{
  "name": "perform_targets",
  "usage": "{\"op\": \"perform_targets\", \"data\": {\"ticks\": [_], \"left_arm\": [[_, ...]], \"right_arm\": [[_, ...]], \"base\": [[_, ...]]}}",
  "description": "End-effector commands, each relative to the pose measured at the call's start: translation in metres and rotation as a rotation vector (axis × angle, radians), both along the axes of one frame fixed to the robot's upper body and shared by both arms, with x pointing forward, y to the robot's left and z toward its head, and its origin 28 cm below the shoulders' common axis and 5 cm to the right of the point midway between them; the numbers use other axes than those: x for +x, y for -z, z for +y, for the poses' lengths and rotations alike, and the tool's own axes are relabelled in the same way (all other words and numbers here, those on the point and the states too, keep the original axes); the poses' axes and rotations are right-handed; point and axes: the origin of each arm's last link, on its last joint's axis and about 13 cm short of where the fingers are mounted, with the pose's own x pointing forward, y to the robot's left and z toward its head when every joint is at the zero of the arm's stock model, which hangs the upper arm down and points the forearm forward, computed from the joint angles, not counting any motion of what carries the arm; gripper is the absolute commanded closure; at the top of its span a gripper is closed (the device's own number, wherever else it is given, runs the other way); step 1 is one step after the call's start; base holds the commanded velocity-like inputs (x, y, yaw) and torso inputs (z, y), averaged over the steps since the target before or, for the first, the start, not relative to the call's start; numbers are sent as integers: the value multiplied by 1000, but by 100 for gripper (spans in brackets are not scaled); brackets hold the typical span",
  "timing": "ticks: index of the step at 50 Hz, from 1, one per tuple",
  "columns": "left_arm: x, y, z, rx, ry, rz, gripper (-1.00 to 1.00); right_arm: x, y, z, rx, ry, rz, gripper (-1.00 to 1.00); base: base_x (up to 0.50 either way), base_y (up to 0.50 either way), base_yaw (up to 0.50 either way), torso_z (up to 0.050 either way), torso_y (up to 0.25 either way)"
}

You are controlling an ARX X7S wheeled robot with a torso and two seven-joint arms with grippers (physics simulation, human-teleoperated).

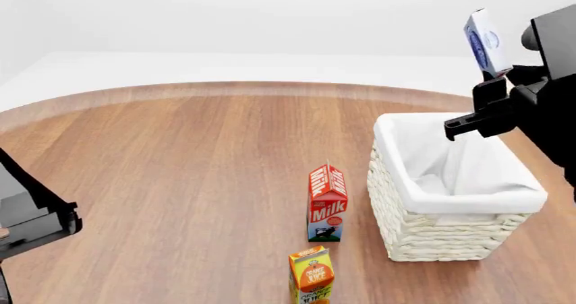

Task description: Pick up the cream cheese box and the butter, and put them in the basket.

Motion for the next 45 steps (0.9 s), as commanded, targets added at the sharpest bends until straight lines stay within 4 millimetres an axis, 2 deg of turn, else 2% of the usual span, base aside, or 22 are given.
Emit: {"op": "perform_targets", "data": {"ticks": [1, 11, 19, 30, 38, 45], "left_arm": [[1, 1, 2, 0, -11, 3, -100], [2, 1, 2, 0, -8, 8, -100], [2, 2, 2, -1, -8, 8, -100], [2, 3, 2, 2, -5, 12, -100], [2, 4, 1, 2, -2, 14, -100], [2, 4, 2, 2, -1, 17, -100]], "right_arm": [[25, 1, -2, 86, 30, 53, 100], [52, 2, -12, 140, 113, 85, 100], [51, 12, -10, 151, 116, 130, 100], [55, 35, -6, 150, 104, 192, 100], [68, 38, -8, 184, 115, 218, 100], [69, 48, -6, 181, 110, 248, 100]], "base": [[0, 0, 0, 0, 0], [0, 0, 0, 0, 1], [0, 0, 0, 0, 1], [0, 0, 0, 0, 0], [0, 0, 0, 0, 1], [0, 0, 0, 0, 0]]}}
